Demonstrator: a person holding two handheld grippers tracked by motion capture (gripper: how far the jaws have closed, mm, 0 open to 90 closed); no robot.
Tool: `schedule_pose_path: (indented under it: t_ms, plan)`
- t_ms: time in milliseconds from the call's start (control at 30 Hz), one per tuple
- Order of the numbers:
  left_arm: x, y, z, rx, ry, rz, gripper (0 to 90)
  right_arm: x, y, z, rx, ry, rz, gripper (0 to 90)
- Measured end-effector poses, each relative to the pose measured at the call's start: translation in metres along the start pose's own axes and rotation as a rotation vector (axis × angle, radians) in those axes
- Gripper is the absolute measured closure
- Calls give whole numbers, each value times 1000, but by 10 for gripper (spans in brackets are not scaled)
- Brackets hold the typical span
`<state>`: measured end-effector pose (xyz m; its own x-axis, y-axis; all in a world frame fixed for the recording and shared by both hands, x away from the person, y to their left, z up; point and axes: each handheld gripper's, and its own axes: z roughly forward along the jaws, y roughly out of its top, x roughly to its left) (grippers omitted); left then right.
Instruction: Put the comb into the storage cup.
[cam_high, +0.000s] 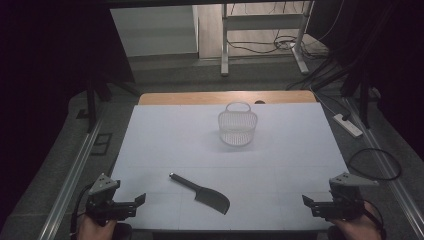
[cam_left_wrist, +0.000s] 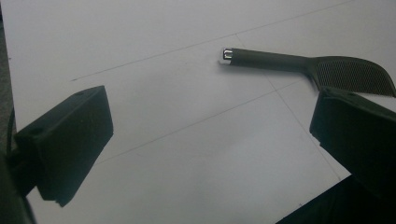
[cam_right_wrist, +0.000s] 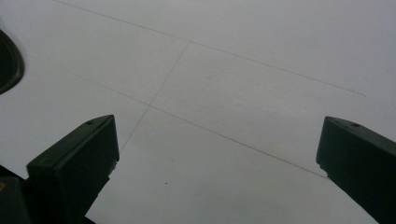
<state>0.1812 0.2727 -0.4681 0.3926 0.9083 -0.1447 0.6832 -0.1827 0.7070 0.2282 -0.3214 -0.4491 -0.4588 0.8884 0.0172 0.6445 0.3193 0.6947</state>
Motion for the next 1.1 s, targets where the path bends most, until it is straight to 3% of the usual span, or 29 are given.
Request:
schedule_pose_path:
  t_ms: [833, 1100]
  plan:
    - [4, 0, 1, 15, -30, -21, 1, 2, 1, 2, 13, 14, -34, 0]
    - [1, 3, 3, 33, -34, -3, 1, 3, 1, 3, 21, 12, -33, 0]
